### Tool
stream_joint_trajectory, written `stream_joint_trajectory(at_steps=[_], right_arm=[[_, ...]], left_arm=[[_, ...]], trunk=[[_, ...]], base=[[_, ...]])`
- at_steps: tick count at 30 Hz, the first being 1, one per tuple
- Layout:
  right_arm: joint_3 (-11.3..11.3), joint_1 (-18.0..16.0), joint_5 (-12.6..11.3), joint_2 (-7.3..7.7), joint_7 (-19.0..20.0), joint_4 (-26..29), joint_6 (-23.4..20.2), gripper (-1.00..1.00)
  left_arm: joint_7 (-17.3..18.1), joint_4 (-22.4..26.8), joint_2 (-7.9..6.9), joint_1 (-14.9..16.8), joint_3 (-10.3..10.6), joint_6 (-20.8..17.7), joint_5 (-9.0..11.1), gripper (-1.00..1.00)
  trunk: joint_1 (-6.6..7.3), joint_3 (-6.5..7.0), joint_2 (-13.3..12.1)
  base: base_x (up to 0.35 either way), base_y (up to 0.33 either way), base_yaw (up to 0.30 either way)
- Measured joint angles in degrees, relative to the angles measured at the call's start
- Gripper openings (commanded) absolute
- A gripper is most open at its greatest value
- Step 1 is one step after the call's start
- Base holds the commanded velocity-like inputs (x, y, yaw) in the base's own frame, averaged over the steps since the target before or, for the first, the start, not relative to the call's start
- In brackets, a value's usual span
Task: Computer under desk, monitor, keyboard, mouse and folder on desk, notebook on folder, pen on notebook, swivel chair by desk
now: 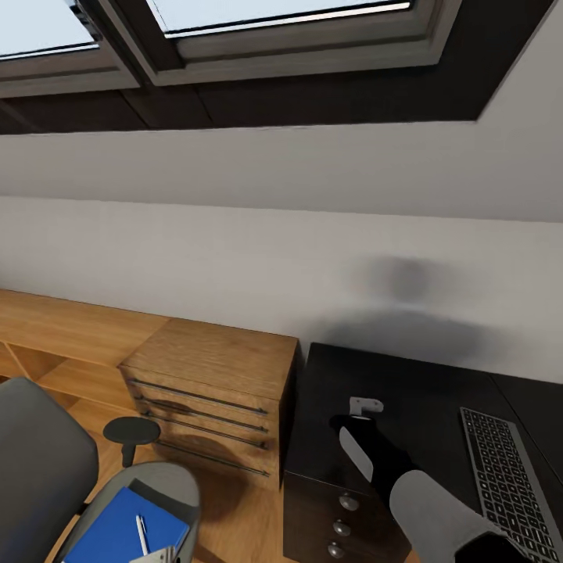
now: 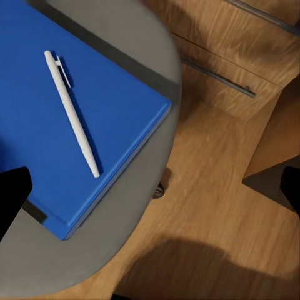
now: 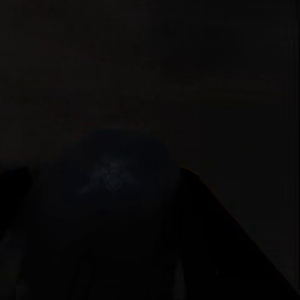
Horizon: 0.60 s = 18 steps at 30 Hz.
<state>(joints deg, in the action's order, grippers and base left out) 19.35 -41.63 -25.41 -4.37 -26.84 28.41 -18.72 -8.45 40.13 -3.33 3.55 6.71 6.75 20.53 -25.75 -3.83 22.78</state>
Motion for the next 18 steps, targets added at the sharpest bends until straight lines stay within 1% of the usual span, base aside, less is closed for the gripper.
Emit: stream_joint_trajectory(at_steps=[2, 3, 5, 9, 15, 18], right_arm=[[-0.06, -1.48, -0.06, 0.06, 0.34, -3.84, 2.71, -1.0], [-0.07, -2.58, -0.14, 0.12, 1.41, -6.69, 4.46, -1.0], [-0.07, -3.04, -0.16, 0.14, 2.38, -7.93, 5.11, -1.0], [-0.06, -3.42, -0.2, 0.12, 3.36, -9.08, 5.65, -1.0], [-0.06, -3.49, -0.24, 0.19, 3.56, -9.31, 5.61, -1.0], [-0.06, -3.49, -0.31, 0.09, 3.59, -9.47, 5.43, -1.0]], left_arm=[[0.0, 0.01, 0.0, 0.0, -0.23, 0.0, 0.19, 1.0], [-0.01, 0.02, 0.0, 0.0, -1.28, -0.01, 0.63, 1.0], [-0.02, 0.02, -0.01, 0.01, -2.34, -0.04, 0.87, 1.0], [-0.12, 0.02, -0.03, 0.01, -3.71, 0.0, 1.18, 1.0], [-0.16, 0.1, -0.04, 0.01, -3.97, 0.05, 1.21, 1.0], [-0.18, 0.04, -0.04, 0.01, -4.07, 0.01, 1.28, 1.0]], trunk=[[0.0, 0.0, 0.0], [0.0, 0.0, 0.0], [0.0, 0.0, 0.0], [0.0, 0.0, 0.0], [0.0, 0.0, 0.01], [-0.65, -0.54, 1.19]], base=[[0.0, 0.0, 0.0], [0.0, 0.0, 0.0], [0.0, 0.0, 0.0], [0.0, 0.0, 0.0], [0.0, 0.0, 0.0], [0.0, 0.0, 0.0]])
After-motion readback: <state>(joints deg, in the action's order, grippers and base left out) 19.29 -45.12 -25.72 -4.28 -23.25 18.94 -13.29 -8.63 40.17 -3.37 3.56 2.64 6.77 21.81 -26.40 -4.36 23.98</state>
